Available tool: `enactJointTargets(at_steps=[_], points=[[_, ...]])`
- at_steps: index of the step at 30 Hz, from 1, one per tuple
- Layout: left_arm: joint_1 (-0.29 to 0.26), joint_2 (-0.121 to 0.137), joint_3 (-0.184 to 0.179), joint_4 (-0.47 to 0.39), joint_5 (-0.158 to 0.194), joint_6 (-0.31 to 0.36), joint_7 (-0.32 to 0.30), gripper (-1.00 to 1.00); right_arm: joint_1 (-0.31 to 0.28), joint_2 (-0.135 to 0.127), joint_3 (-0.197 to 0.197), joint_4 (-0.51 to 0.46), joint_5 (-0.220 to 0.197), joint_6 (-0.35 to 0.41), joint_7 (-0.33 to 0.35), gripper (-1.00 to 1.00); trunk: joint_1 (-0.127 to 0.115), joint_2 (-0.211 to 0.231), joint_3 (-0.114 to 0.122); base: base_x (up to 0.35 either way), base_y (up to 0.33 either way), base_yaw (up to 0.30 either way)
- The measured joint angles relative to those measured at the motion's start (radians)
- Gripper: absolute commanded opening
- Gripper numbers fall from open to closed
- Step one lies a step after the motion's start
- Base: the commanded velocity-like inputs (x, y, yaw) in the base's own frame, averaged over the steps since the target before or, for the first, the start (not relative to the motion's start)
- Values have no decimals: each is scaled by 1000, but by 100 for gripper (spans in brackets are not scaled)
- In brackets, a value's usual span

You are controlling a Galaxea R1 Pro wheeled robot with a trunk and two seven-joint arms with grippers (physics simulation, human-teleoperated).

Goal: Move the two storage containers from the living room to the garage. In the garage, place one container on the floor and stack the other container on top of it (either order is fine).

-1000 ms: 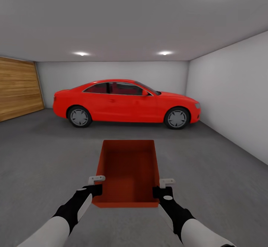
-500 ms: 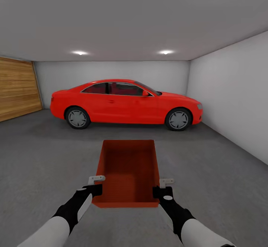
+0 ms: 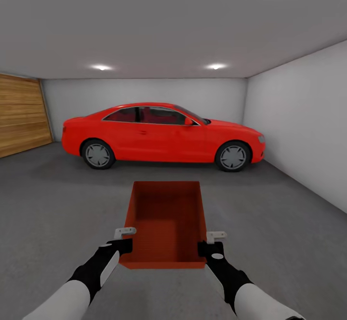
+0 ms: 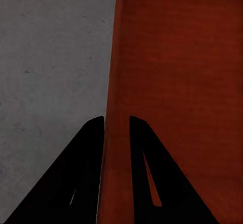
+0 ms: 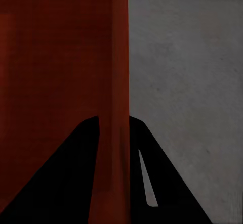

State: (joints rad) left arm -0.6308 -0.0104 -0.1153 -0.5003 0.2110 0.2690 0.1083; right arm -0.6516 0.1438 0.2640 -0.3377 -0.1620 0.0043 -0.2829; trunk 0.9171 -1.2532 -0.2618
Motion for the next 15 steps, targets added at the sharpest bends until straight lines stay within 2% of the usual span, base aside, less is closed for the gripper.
enactJointTargets(at_steps=[9,15], points=[[0,1,0,0,1,3,0,-100,0,1,0,0,0,3,-1,-100,0,0,0,320,0,-12],[0,1,-1,0,2,4,0,-100,0,1,0,0,0,3,-1,-100,0,0,0,320,0,-233]])
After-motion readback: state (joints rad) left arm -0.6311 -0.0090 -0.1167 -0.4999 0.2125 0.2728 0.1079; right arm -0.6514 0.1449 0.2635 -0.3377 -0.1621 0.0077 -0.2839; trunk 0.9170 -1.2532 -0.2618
